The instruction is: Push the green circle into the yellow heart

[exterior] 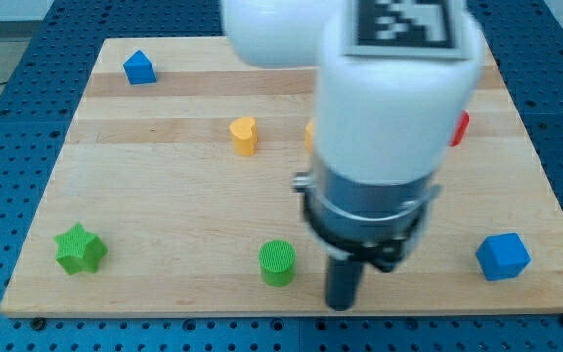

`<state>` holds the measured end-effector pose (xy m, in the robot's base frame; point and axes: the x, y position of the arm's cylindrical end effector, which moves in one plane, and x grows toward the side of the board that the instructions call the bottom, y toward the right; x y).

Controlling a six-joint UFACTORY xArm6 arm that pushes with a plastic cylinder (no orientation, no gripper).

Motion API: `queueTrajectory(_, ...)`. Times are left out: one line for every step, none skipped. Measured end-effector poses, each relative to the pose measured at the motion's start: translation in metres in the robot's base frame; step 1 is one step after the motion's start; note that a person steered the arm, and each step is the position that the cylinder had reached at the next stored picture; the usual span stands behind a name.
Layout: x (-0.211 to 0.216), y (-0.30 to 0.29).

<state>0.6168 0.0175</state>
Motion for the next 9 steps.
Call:
queueTrajectory(-0.043,-0.046)
queueTrajectory(-0.077,-0.09)
queueTrajectory(-0.069,-0.096)
queueTrajectory(-0.078,-0.129)
queueTrajectory(-0.1,-0.13)
queueTrajectory(-0.116,-0.126)
queueTrajectory(-0.154,-0.133)
queueTrajectory(-0.163,-0.142)
queueTrajectory(-0.164,-0.142)
